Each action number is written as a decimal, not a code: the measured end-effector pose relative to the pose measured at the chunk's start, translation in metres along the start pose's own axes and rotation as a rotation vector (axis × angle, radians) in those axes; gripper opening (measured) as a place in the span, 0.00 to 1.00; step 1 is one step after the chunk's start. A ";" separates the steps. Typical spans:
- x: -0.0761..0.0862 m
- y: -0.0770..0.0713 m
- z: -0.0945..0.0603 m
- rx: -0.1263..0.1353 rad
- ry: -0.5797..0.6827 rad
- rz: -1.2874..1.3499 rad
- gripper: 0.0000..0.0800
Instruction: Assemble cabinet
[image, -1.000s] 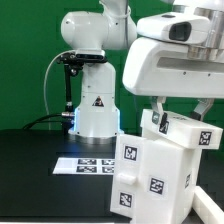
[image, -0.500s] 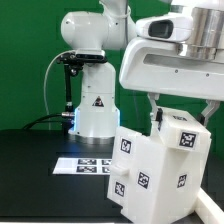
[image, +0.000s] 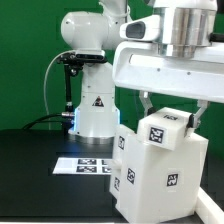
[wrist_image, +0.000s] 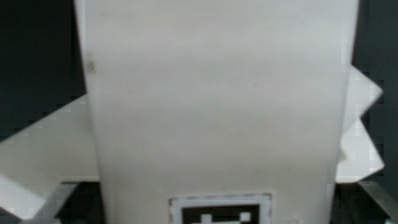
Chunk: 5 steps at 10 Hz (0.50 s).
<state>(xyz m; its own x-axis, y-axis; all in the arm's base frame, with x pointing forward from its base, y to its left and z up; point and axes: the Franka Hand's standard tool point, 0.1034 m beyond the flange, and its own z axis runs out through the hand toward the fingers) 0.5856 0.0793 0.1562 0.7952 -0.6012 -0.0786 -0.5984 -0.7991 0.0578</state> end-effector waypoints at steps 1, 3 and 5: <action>-0.001 -0.003 0.000 0.003 0.006 0.044 0.70; -0.002 -0.004 0.000 0.009 0.000 0.185 0.70; -0.002 -0.005 0.000 0.018 0.004 0.321 0.70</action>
Offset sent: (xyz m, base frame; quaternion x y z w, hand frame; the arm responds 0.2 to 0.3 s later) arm 0.0000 0.0000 0.0000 0.0000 0.0000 0.1938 0.9810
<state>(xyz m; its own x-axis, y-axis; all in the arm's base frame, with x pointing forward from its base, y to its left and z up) 0.5876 0.0847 0.1562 0.5659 -0.8226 -0.0550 -0.8204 -0.5685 0.0615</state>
